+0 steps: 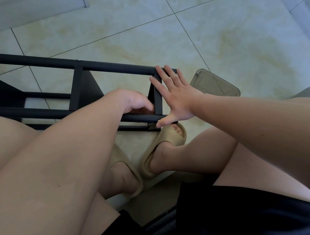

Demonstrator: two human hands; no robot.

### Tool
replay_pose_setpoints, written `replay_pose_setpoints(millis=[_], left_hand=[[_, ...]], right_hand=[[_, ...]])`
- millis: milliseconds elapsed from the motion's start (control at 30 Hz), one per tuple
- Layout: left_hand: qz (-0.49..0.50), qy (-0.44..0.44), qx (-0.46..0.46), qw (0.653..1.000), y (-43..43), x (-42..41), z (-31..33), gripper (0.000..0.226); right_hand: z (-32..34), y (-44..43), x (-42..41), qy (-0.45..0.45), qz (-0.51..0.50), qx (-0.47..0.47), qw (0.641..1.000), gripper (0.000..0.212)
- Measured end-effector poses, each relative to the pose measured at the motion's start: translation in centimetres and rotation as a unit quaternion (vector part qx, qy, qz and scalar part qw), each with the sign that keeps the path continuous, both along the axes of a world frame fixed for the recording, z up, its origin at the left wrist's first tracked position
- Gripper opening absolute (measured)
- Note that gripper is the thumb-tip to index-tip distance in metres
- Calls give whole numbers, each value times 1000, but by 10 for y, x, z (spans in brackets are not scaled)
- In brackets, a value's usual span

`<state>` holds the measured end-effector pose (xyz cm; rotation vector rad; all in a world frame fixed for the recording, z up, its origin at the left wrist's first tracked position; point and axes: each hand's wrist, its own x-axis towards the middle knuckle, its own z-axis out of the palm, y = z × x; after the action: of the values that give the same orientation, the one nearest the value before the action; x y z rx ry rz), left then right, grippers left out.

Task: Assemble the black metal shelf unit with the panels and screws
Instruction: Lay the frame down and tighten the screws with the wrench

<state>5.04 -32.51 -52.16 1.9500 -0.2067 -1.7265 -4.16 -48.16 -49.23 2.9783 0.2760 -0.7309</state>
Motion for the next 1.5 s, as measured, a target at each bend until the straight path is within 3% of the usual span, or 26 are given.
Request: replay_pose_setpoints(millis=[233, 400, 567, 1033, 1300, 1500], left_hand=[[19, 32, 1, 999, -1, 0, -1, 13], [-3, -10, -14, 1000, -1, 0, -3, 23], [18, 49, -13, 999, 1, 1, -3, 19], [27, 66, -17, 997, 1, 0, -2, 26], [3, 11, -26, 1000, -1, -1, -5, 28], [5, 18, -44, 999, 1, -1, -4, 16]], right_hand=[[0, 0, -1, -5, 2, 2, 1000, 145], [-1, -1, -1, -7, 2, 0, 1000, 145], [-2, -1, -1, -10, 3, 2, 1000, 145], [-3, -1, -2, -14, 2, 4, 1000, 145], [-3, -1, -1, -12, 2, 5, 1000, 144], [-2, 0, -1, -12, 2, 2, 1000, 145]])
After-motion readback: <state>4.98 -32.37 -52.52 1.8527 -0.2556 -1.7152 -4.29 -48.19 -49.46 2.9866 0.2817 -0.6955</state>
